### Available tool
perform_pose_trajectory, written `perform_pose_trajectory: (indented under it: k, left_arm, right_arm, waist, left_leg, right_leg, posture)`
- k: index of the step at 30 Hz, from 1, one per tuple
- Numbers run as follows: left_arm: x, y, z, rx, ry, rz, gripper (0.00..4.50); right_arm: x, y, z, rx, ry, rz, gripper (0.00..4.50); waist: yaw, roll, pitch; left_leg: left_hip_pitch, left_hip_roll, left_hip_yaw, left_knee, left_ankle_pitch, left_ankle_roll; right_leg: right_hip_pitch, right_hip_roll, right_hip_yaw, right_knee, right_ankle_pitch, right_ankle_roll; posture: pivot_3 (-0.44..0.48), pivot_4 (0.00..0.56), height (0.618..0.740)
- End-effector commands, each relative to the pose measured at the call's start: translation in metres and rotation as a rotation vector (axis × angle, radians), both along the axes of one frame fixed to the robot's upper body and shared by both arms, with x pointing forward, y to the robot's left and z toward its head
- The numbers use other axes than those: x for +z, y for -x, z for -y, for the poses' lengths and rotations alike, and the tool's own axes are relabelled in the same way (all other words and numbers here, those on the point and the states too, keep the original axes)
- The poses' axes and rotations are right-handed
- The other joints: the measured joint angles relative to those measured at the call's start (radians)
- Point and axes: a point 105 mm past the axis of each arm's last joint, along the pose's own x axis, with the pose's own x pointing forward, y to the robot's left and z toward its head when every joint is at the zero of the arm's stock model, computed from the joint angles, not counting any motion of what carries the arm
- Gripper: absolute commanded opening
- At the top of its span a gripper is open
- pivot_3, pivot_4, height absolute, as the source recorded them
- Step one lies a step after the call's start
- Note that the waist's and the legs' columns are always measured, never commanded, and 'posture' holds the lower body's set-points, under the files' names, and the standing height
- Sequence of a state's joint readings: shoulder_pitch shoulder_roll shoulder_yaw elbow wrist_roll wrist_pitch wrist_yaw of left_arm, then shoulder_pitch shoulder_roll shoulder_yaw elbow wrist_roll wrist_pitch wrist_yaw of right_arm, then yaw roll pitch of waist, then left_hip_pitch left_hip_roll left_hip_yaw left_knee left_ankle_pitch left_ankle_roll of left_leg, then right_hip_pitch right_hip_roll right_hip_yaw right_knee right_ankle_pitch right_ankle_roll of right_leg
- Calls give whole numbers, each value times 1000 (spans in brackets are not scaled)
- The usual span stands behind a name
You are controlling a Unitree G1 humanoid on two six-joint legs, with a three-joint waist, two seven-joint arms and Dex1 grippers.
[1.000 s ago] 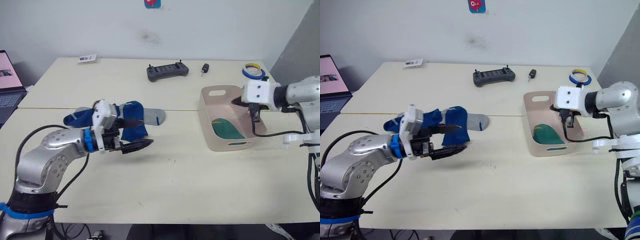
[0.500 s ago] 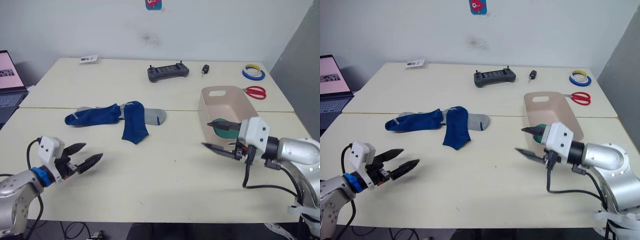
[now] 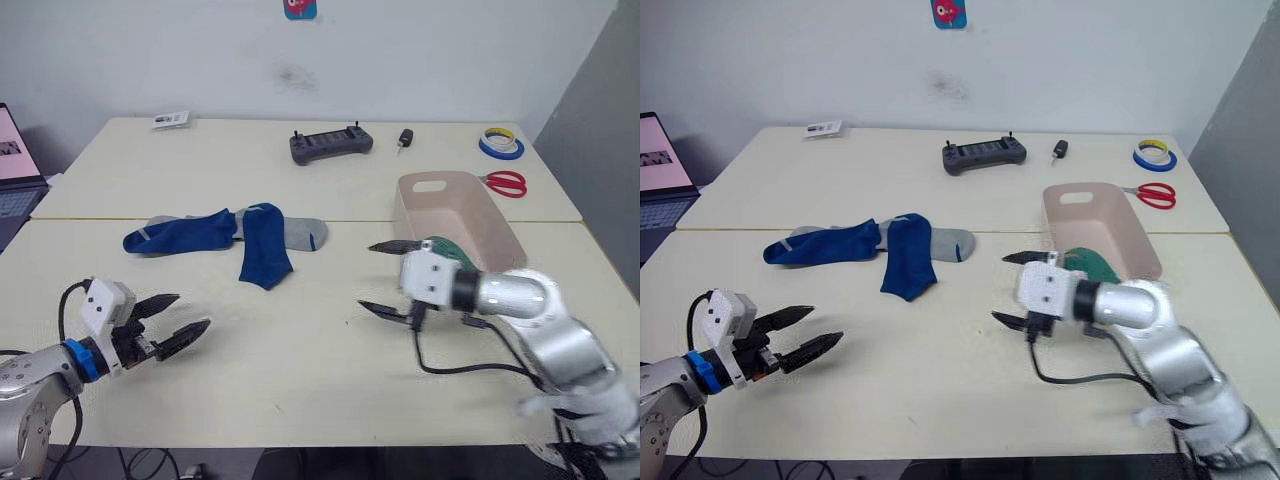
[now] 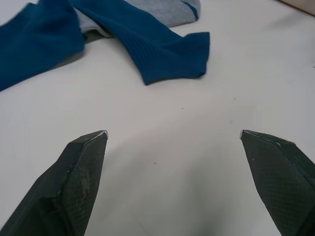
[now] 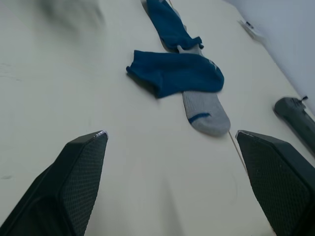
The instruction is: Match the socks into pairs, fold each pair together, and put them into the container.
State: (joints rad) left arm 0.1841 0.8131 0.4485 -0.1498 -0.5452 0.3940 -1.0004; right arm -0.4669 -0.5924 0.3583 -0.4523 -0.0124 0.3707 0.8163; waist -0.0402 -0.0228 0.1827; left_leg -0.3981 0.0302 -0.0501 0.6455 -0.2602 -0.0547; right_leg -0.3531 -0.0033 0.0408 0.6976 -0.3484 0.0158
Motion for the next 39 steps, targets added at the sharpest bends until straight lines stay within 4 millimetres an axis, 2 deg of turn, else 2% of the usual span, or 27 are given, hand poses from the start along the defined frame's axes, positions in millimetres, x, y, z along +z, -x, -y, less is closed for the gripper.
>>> perform_pose_trajectory:
  k: [1, 5, 9, 16, 26, 30, 31, 36, 39]
  left_arm:
    - [20, 5, 10, -99, -5, 18, 4500]
    - [33, 12, 16, -180, 4, 35, 4500]
    - [41, 16, 12, -174, 7, 59, 4500]
    - [46, 21, 6, -155, 24, 47, 4500]
    - [45, 21, 10, -164, 31, 45, 4500]
    - [44, 20, 9, -162, 31, 44, 4500]
    - [44, 20, 9, -160, 31, 44, 4500]
    - [44, 19, 6, -152, 27, 47, 4500]
    - [44, 18, 4, -145, 26, 48, 4500]
  right_arm:
    - [-2, -9, -33, 44, 36, 112, 4473]
    - [-19, -21, -61, 78, 126, 216, 4473]
    - [-30, -29, -84, 92, 158, 279, 4473]
    - [-37, -51, -120, 82, 224, 426, 4473]
    - [-51, -64, -151, 128, 282, 446, 4473]
    - [-54, -63, -160, 139, 266, 420, 3544]
    - [-55, -63, -161, 146, 269, 415, 3078]
    - [-62, -61, -163, 159, 269, 377, 1393]
    - [-59, -57, -164, 176, 231, 351, 222]
  waist:
    - [-1, 0, 0]
    - [1, 0, 0]
    - [5, -1, 0]
    - [-3, -1, -1]
    - [-17, -2, -1]
    - [-20, -2, -1]
    - [-21, -2, -1]
    - [-21, -2, -1]
    - [-20, -2, -1]
  left_leg:
    - [0, 0, 0, 0, 0, 0]
    - [0, 0, 0, 0, 0, 0]
    - [0, 0, 0, 0, 0, 0]
    - [0, 0, 0, 0, 0, 0]
    - [1, 0, 0, 0, 0, 0]
    - [2, 0, 0, 0, 0, 0]
    - [2, 0, 0, 0, 0, 0]
    - [2, 0, 0, 0, 0, 0]
    - [2, 0, 0, 0, 0, 0]
  right_leg:
    - [0, 0, 0, 0, 0, 0]
    - [0, 0, 0, 0, 0, 0]
    - [-1, -1, 0, 0, 0, 0]
    - [-1, 0, -1, 1, 0, 0]
    - [-1, 0, -1, 2, 0, 0]
    - [-1, 0, -1, 3, 0, 0]
    - [-1, 0, -1, 3, 0, 0]
    - [-2, 0, -1, 4, 0, 0]
    - [-2, 0, -1, 4, 0, 0]
  posture:
    - [0, 150, 740]
    - [0, 150, 740]
    - [0, 150, 740]
    - [0, 150, 740]
    - [0, 150, 740]
    - [0, 150, 740]
    - [0, 150, 740]
    - [0, 150, 740]
    - [0, 150, 740]
